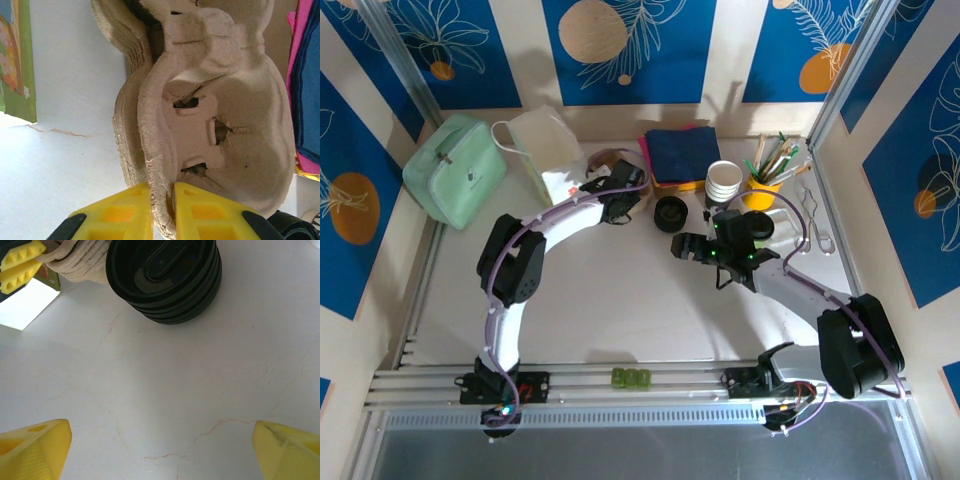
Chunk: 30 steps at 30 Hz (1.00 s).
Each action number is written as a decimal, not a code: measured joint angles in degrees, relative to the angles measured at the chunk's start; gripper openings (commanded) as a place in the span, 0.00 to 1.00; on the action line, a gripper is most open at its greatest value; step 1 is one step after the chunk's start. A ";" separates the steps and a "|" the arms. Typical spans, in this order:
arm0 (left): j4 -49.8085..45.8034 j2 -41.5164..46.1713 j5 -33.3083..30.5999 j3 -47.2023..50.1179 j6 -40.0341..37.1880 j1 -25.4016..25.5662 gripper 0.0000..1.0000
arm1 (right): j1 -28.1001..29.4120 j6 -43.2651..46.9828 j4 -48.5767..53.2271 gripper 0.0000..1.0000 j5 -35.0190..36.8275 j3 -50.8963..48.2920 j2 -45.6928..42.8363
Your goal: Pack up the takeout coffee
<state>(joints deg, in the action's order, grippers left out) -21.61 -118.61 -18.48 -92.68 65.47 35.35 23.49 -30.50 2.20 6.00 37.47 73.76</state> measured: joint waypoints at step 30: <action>5.73 18.18 4.17 10.71 -9.31 -0.48 0.01 | 0.09 -0.42 -0.70 0.92 -3.93 0.02 -0.52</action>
<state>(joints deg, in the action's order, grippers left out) -15.88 -100.42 -14.31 -81.97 56.16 34.87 23.57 -30.92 1.50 2.07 37.50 73.23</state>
